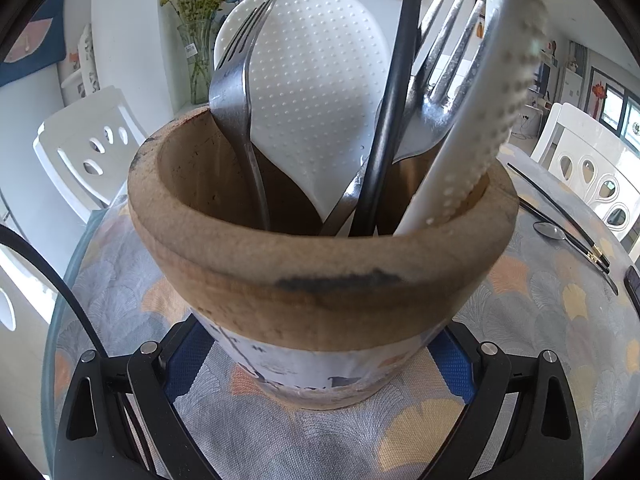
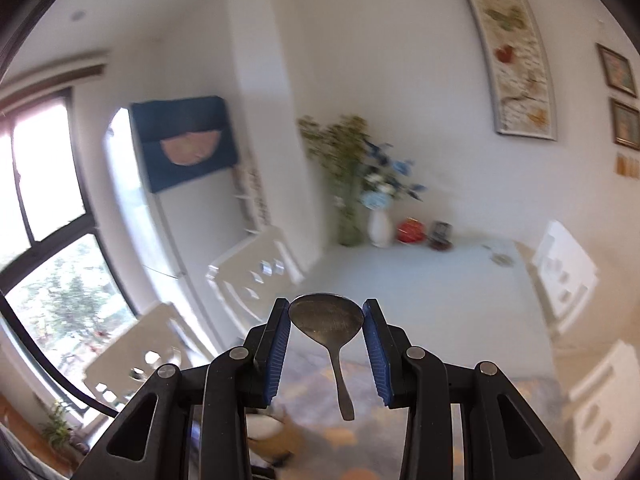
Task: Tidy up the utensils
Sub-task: 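Lower the spoon into the cork holder and open the right gripper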
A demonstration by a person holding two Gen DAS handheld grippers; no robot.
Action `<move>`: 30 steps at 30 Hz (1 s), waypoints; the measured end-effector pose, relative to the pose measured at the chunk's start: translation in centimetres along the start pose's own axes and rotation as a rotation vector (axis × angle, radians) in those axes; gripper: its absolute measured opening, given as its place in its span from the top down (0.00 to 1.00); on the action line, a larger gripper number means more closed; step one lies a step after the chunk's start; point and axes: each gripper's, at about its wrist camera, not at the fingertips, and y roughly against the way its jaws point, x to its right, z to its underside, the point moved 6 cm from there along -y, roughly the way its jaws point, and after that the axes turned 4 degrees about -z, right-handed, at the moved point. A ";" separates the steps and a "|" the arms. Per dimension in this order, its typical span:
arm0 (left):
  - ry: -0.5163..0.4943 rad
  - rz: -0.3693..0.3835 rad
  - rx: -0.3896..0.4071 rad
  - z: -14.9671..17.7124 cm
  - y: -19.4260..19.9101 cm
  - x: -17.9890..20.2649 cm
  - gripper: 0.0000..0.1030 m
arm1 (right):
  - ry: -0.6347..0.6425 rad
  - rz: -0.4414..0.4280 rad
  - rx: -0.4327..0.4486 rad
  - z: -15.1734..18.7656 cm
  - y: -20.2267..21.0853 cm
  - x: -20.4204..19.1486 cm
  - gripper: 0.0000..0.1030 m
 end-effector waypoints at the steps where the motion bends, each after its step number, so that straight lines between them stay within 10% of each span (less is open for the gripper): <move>1: -0.003 -0.005 0.003 0.0 0.0 0.0 0.07 | 0.002 -0.020 0.006 -0.3 -0.2 -0.6 0.65; 12: 0.003 0.001 0.043 0.1 1.0 0.5 0.07 | 0.032 -0.197 -0.043 -0.3 -5.4 -6.9 0.65; 30: 0.006 0.002 0.053 0.1 1.2 0.7 0.07 | 0.007 -0.246 -0.191 4.0 -10.2 -7.1 0.65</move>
